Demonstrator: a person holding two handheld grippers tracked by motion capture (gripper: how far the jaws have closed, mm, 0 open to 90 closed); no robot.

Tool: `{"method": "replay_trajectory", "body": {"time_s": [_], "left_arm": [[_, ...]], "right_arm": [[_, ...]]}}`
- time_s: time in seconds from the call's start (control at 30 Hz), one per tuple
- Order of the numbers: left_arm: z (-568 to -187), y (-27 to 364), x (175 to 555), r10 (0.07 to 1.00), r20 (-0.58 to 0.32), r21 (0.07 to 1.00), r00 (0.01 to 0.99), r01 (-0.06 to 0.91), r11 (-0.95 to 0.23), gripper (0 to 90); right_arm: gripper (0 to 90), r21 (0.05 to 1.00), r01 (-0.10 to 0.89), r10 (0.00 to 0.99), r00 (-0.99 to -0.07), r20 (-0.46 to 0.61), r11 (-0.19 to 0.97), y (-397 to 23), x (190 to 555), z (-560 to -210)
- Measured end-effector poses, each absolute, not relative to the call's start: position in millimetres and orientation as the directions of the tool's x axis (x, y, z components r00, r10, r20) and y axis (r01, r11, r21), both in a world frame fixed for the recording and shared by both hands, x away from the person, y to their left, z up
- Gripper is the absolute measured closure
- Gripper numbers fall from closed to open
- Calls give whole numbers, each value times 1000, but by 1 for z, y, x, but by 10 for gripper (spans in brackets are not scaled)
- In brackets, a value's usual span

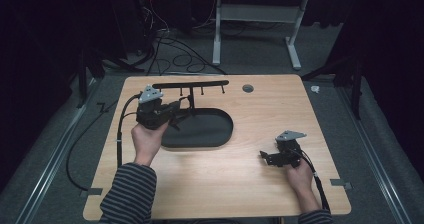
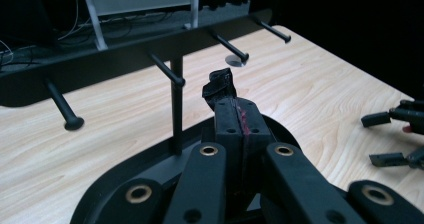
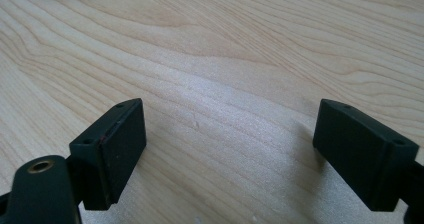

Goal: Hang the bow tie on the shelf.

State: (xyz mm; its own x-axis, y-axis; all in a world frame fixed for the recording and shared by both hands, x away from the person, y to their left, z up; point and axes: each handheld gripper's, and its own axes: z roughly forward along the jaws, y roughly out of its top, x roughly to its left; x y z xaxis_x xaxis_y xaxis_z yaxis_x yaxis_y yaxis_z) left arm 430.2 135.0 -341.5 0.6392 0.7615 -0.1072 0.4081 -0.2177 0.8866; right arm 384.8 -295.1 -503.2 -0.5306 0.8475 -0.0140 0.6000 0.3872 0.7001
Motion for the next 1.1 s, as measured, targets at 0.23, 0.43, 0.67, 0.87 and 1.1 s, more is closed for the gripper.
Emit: {"method": "replay_trajectory", "body": {"time_s": [0.23, 0.43, 0.67, 0.87, 1.1], "left_arm": [[-337, 135, 441, 777, -110, 894, 619, 404, -195, 897], [-336, 134, 449, 796, -91, 896, 598, 398, -196, 897], [-342, 135, 459, 825, -73, 884, 560, 419, -207, 897], [-348, 135, 466, 838, -63, 866, 542, 447, -225, 896], [-354, 133, 471, 856, -26, 840, 517, 475, -262, 893]], "right_arm": [[144, 699, 600, 847, -531, -14, 388, -295, 385, -503], [144, 699, 601, 847, -531, -14, 387, -295, 385, -503], [144, 699, 598, 845, -534, -16, 391, -295, 385, -503], [144, 699, 599, 846, -533, -15, 390, -295, 385, -503], [144, 699, 598, 845, -534, -16, 391, -295, 385, -503]]}}
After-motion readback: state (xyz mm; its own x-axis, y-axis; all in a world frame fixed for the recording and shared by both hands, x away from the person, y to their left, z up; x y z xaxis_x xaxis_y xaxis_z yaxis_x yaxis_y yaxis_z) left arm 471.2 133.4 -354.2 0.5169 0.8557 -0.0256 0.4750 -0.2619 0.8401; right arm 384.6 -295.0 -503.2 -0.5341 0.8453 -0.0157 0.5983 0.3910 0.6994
